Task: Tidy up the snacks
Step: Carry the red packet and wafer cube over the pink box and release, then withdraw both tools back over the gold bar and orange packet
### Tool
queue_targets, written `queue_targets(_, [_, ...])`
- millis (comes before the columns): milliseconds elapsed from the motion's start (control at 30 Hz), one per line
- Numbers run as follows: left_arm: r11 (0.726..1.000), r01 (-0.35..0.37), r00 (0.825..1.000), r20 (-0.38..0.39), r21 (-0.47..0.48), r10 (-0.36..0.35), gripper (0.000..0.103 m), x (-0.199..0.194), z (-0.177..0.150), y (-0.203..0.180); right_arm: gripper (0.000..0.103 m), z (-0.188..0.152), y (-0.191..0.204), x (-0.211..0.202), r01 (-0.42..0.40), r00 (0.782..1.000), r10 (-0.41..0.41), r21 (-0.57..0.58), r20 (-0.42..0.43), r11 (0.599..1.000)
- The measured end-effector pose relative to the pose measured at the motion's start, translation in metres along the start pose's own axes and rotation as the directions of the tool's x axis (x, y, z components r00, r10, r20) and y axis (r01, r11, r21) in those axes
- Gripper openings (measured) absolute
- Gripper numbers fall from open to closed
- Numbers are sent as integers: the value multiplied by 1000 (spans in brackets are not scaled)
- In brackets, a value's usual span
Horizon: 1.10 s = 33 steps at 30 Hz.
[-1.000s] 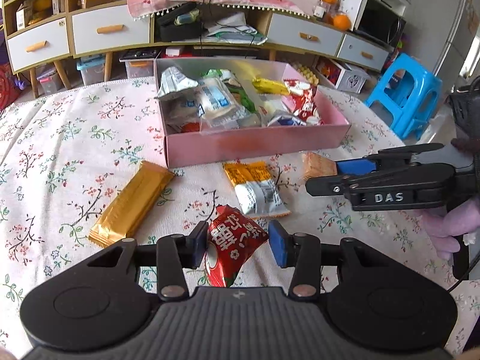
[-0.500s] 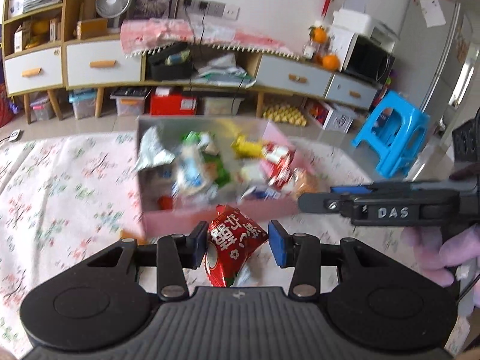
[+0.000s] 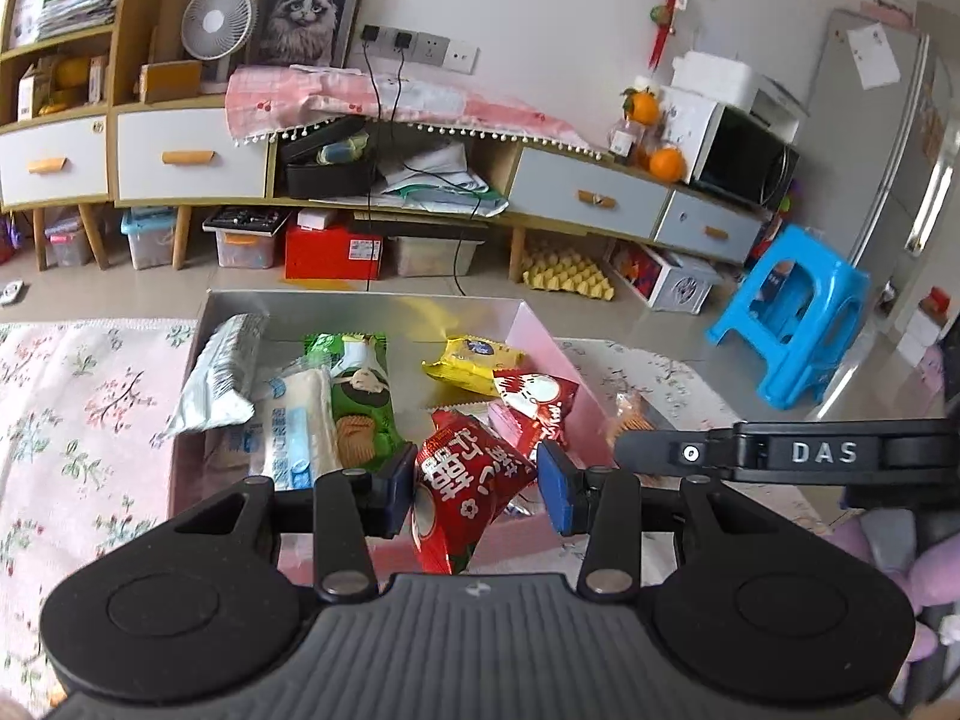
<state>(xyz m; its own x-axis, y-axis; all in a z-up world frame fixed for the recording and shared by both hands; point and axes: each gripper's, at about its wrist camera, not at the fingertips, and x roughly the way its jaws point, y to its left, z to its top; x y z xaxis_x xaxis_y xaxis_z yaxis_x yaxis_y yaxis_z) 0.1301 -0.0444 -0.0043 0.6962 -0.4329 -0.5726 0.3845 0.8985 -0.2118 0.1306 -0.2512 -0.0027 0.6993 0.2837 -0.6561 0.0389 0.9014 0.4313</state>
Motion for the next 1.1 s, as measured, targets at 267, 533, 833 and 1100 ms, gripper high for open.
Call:
queue_targets(267, [996,-57,998,11,62,56,41,11,-5,-7,46,-3,-6,11,28,1000,-28,14,0,1000])
queue_targets(533, [995,-97,995,10,36,97,53,19,-7,-1,51,-8,-5,18,40,999,-40,20,16,999])
queue_targets(833, [995,-92,996,13,29,92,61,12,-4,-1,61,-2,-7,9,22,999,-24,49,44,999])
queue_targets(1100, [993,-110,994,11,50,110,74,-5,-3,-7,72,-1,-1,-7,-1,999,0,38,42,999])
